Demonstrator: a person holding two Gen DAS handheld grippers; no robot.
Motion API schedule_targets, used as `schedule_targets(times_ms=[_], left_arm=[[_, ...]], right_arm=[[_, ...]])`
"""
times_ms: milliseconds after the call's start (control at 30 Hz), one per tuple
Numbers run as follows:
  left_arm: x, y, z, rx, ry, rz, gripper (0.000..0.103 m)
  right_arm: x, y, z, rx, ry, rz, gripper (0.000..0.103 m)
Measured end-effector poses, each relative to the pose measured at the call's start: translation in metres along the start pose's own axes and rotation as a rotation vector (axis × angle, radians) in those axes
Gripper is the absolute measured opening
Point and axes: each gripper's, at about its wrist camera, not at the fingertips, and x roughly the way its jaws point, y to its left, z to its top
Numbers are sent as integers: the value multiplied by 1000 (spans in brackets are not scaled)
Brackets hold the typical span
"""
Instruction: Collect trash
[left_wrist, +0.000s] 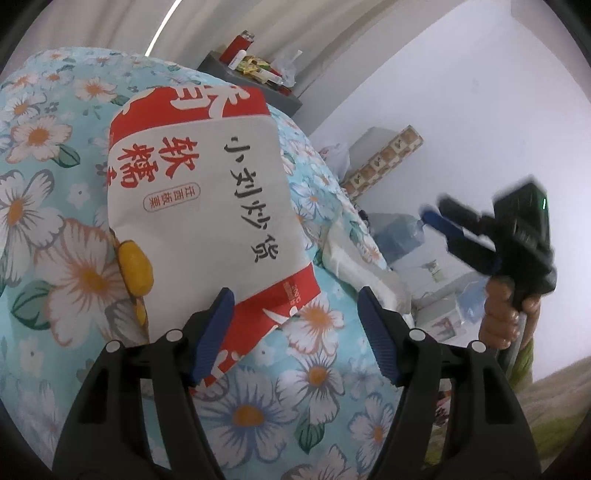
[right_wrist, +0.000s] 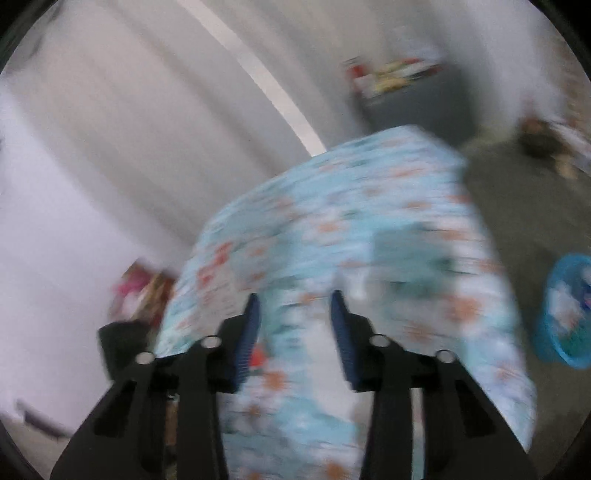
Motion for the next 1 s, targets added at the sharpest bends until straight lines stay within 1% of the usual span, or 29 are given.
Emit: schedule_targets(times_ms=[33, 100, 167, 200, 267, 367, 433, 467, 500, 533, 567, 600, 633, 667, 700, 733, 833, 900, 967, 1000], left_arm=[[0, -1, -1, 4, -1, 3, 65], [-3, 0, -2, 7, -3, 8, 65], [-3, -2, -1, 19, -4, 20, 65], [-4, -4, -2, 30, -5, 31, 65], [-7, -5, 0, 45, -5, 47, 65], [-19, -8, 3, 71, -27, 78, 65], [-30, -9, 6, 77, -64, 102, 65], [-35, -6, 9, 64, -89, 119, 65], [-38, -2, 12, 44, -106, 134, 65], [-41, 5, 16, 5, -123, 164, 65], [-41, 11, 19, -31, -122, 193, 65], [-37, 22, 22, -86, -98, 230, 65], [-34, 28, 24, -123, -82, 239, 65], [-32, 36, 26, -165, -73, 230, 63], [-30, 43, 27, -218, -70, 200, 63], [-29, 46, 29, -243, -71, 177, 63], [-24, 48, 32, -273, -74, 121, 58], [-18, 48, 36, -273, -56, 118, 52], [-10, 47, 38, -263, -27, 152, 42], [-6, 45, 37, -258, -13, 166, 40]], right_arm=[[16, 7, 1, -20, 35, 39, 20], [57, 16, 3, -46, 130, 102, 11], [90, 16, 0, -33, 214, 131, 9], [108, 13, -3, -22, 259, 131, 8], [129, 7, -10, -19, 318, 80, 6], [133, 3, -12, 9, 321, 89, 5], [130, 1, -14, 18, 320, 74, 5], [130, 0, -15, 23, 321, 71, 5], [130, -4, -17, 33, 321, 67, 5], [129, -6, -18, 38, 320, 59, 5], [128, -8, -18, 42, 321, 52, 5], [129, -9, -18, 46, 321, 52, 5], [130, -10, -19, 51, 321, 56, 5], [129, -10, -19, 55, 320, 58, 5], [132, -10, -18, 51, 320, 58, 5], [131, -9, -18, 48, 320, 55, 5], [130, -11, -17, 50, 319, 57, 5], [129, -12, -18, 57, 317, 62, 5], [128, -9, -18, 57, 310, 65, 5], [127, -10, -19, 56, 307, 70, 5]])
